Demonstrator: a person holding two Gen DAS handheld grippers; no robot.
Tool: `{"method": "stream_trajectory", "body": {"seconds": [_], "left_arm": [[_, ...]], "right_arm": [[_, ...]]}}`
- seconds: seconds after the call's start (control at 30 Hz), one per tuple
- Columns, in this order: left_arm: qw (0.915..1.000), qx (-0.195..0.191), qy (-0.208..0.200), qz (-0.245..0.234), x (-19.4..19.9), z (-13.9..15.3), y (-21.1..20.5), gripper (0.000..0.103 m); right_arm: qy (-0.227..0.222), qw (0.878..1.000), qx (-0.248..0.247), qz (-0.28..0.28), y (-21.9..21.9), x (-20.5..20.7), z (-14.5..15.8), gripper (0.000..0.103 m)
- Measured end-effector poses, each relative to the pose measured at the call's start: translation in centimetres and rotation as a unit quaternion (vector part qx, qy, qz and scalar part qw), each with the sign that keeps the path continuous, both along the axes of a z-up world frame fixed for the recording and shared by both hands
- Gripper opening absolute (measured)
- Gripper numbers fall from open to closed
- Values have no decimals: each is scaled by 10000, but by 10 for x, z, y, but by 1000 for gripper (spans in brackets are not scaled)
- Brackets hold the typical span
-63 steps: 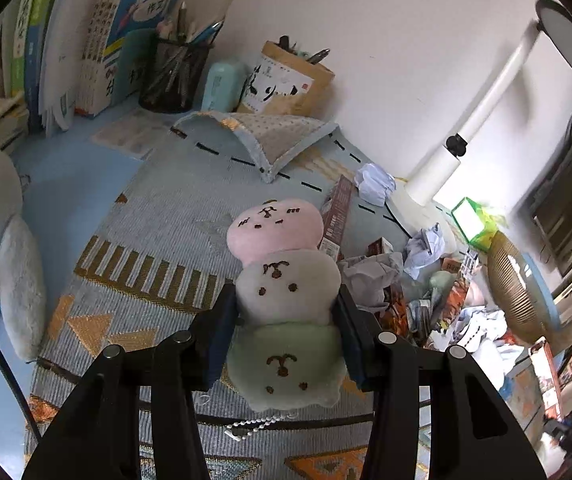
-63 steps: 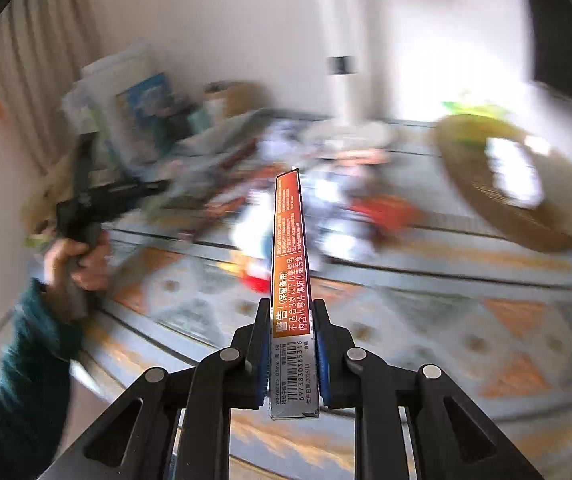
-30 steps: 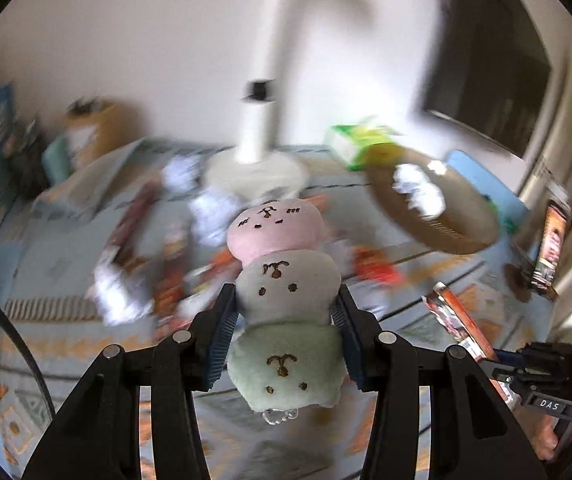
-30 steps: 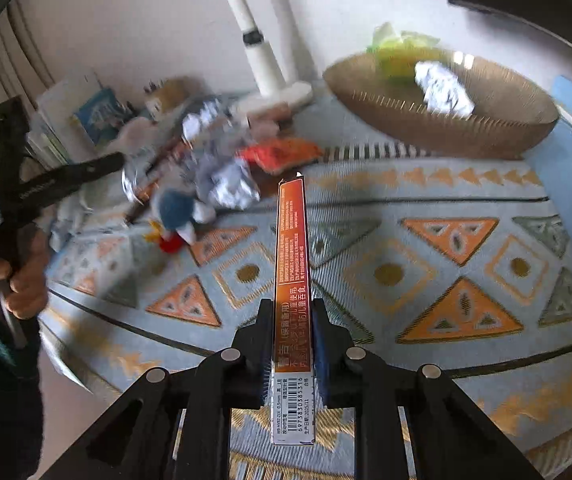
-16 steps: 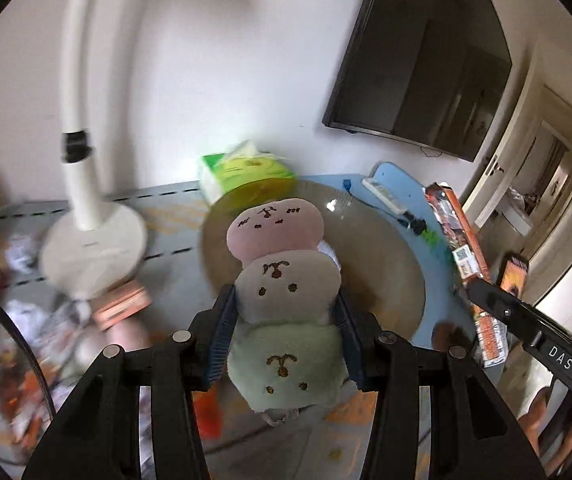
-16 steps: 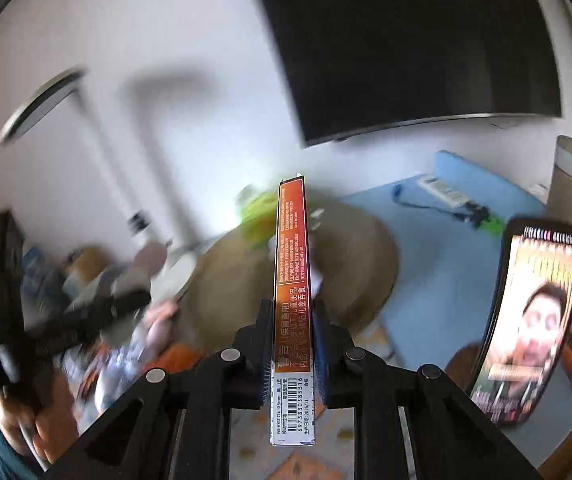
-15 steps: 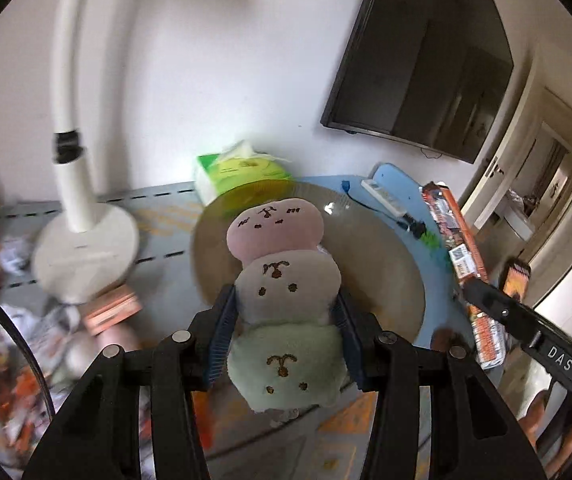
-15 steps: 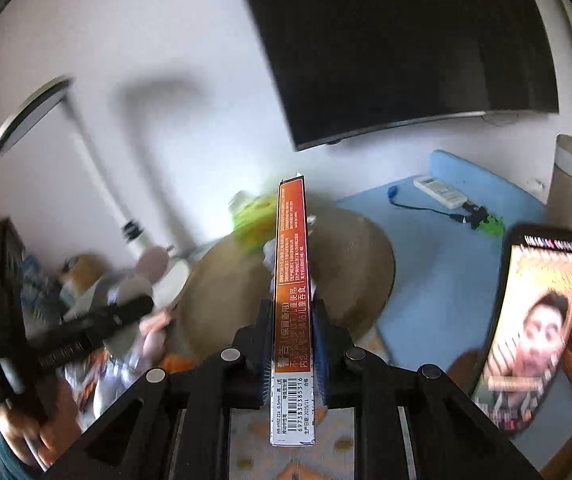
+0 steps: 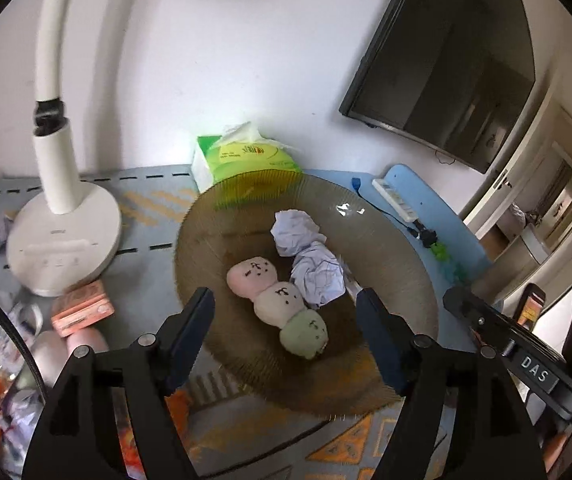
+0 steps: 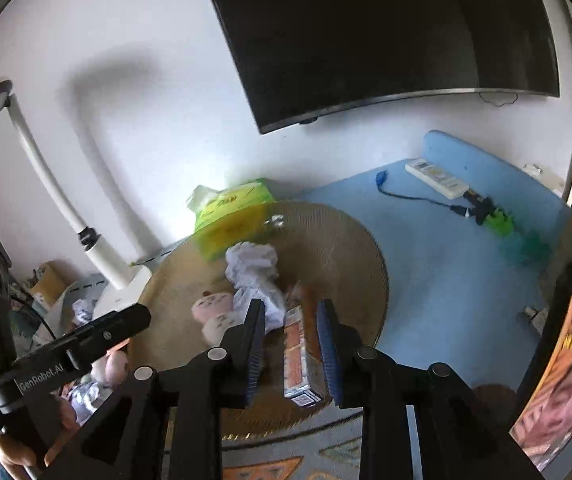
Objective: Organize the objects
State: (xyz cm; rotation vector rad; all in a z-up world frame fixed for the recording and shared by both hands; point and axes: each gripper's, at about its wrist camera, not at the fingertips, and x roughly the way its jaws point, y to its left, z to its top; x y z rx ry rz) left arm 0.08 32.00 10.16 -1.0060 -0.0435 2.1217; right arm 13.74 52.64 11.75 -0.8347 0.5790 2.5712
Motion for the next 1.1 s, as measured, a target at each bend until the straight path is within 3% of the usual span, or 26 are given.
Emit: {"method": "stream_trajectory", "body": {"seconds": [0.17,0.33,0.43,0.5,0.6,0.73,0.97,1.1], "left_arm": [[9994,30,329,93,21,18,-38,72],[9962,60,748,448,57,37,-112,72],[9927,-208,832,847,70,39,-155,85],[9849,-555,997,1303,82,31,-189,90],[9761,-835,1021,1726,92,12,-228,93],[9701,-1079,640,2078,87,-30,-268,93],[9535,-1563,411,2544,66,-79,-293,93],[9533,-1535,219,2592,51,-89,-294,93]], "right_arm": [[-27,9999,7,162,-25,11,9,26],[77,9979,140,623,-74,28,30,26],[91,9958,140,902,-106,36,35,29],[38,9942,149,1066,-126,39,30,35],[-223,9925,284,1164,-157,33,7,39],[-770,9871,212,1390,-184,12,-39,39],[-1323,9787,244,1551,-198,-20,-95,39],[-1506,9764,428,1488,-196,-37,-109,55]]}}
